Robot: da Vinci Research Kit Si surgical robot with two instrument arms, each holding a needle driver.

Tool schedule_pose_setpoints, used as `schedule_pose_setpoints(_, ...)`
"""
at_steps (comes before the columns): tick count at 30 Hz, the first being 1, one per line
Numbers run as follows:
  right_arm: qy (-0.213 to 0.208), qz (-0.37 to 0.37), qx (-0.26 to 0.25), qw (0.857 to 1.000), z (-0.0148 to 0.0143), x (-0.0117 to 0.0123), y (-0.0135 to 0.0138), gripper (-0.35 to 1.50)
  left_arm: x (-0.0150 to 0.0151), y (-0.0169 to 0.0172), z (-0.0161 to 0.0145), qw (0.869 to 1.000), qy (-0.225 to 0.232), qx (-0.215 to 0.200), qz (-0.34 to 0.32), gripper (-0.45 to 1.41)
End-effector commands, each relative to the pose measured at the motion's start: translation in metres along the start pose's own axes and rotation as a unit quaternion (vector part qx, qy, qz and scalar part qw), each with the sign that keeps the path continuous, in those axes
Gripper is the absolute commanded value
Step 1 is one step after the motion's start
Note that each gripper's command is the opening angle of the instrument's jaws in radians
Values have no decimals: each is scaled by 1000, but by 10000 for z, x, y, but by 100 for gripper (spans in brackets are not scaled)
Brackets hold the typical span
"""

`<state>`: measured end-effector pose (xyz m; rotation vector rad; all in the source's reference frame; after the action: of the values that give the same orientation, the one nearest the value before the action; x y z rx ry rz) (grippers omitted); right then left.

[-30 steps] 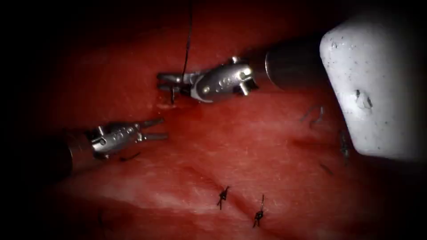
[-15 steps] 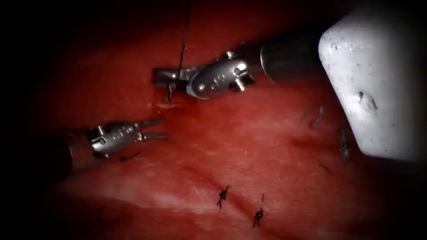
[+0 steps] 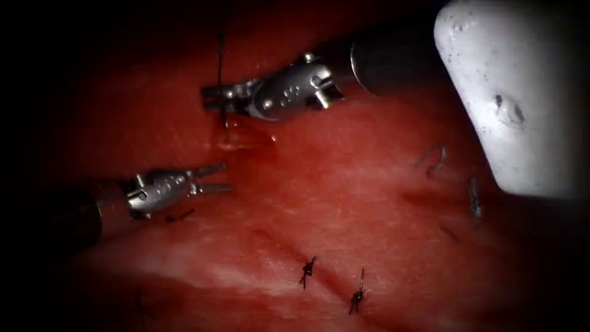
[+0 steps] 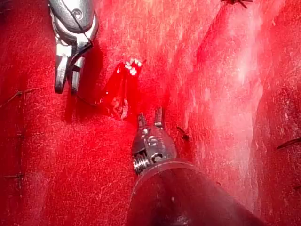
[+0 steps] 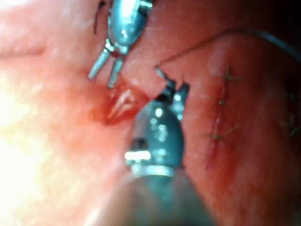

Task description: Wound Closure

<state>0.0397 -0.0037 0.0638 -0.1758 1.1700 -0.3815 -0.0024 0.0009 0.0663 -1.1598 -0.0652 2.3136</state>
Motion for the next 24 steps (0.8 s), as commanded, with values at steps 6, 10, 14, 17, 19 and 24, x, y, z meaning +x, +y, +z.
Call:
schedule_pose_setpoints(6,2,26,4,1000,15,-11,4,-35,-3,3,6,1000,1,-1,0,9)
schedule_pose_setpoints(10,3,49,3,999,13,-17,10,-35,-2,3,7,1000,1,-1,0,9)
schedule_pose_setpoints(14,4,108,-5,994,12,-20,10,-35,-2,3,7,1000,1,-1,0,9)
schedule_pose_setpoints(17,4,156,-5,988,13,-20,8,-35,-2,3,7,1000,1,-1,0,9)
schedule_pose_setpoints(19,2,213,-3,977,15,-23,6,-35,-3,3,7,1000,1,-1,0,9)
schedule_pose_setpoints(24,0,286,3,958,16,-31,0,-35,-3,2,6,1000,1,-1,0,9)
